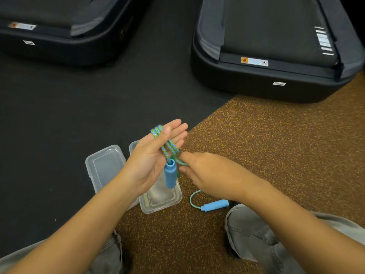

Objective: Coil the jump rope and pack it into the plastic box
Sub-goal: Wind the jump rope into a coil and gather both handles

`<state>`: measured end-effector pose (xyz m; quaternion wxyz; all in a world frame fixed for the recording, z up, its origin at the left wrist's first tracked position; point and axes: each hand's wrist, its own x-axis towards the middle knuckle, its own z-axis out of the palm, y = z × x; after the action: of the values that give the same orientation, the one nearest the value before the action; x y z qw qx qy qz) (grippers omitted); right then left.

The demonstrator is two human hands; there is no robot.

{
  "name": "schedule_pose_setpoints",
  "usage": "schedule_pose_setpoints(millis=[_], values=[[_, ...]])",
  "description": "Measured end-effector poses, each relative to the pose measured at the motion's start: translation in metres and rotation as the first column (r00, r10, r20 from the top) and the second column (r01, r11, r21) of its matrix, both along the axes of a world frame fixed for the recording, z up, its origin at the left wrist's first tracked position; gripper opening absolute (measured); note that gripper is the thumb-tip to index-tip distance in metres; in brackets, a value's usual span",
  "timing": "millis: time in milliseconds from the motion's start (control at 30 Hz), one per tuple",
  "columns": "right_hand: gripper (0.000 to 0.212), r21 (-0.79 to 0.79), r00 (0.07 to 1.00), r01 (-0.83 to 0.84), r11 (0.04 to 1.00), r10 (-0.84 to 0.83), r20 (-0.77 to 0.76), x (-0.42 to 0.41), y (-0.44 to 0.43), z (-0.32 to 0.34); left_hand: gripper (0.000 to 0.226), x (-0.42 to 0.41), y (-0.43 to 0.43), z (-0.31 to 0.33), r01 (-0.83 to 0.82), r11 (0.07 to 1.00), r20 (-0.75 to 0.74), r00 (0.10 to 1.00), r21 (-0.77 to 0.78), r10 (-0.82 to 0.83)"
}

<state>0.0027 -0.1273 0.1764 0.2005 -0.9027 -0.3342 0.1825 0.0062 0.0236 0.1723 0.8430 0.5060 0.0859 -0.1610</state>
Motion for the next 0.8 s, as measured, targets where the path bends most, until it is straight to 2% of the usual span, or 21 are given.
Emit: schedule_pose_setpoints(millis=[67,167,233,333,467,533,667,800], values=[[0.017,0.005,1.0,-0.025,1.0,0.025,0.008,-0.002,0.001,0.003,0.029,0.0,0.001,-0.007,0.003,0.984,0.055,0.998,0.176,-0.013],[0.014,0.055,0.999,-0.046,0.997,0.045,0.013,-0.002,0.001,0.014,0.03,0.0,0.003,-0.017,0.044,0.899,0.102,0.99,0.436,-0.098],[0.013,0.124,0.999,-0.001,0.992,-0.004,0.041,0.002,-0.002,0.02,0.034,-0.002,0.003,-0.017,0.103,0.875,0.076,0.985,0.473,-0.157],[0.023,0.203,0.992,0.091,0.975,-0.107,0.068,0.012,-0.009,0.023,0.043,-0.004,0.0,-0.012,0.216,0.861,0.022,0.967,0.46,-0.255],[0.028,0.286,0.971,0.223,0.932,-0.238,0.018,0.022,-0.017,0.022,0.059,-0.008,-0.005,0.002,0.439,0.814,-0.061,0.89,0.381,-0.452],[0.027,0.337,0.962,0.264,0.904,-0.273,-0.021,0.026,-0.019,0.022,0.06,-0.009,-0.004,0.007,0.468,0.842,-0.076,0.881,0.268,-0.466],[0.023,0.375,0.956,0.285,0.882,-0.29,-0.042,0.03,-0.018,0.018,0.052,-0.007,-0.001,0.015,0.383,0.923,-0.103,0.917,-0.04,-0.386],[0.024,0.314,0.954,0.298,0.901,-0.296,-0.055,0.029,-0.014,0.004,0.049,0.001,0.001,0.019,0.197,0.938,-0.159,0.955,-0.285,-0.249]])
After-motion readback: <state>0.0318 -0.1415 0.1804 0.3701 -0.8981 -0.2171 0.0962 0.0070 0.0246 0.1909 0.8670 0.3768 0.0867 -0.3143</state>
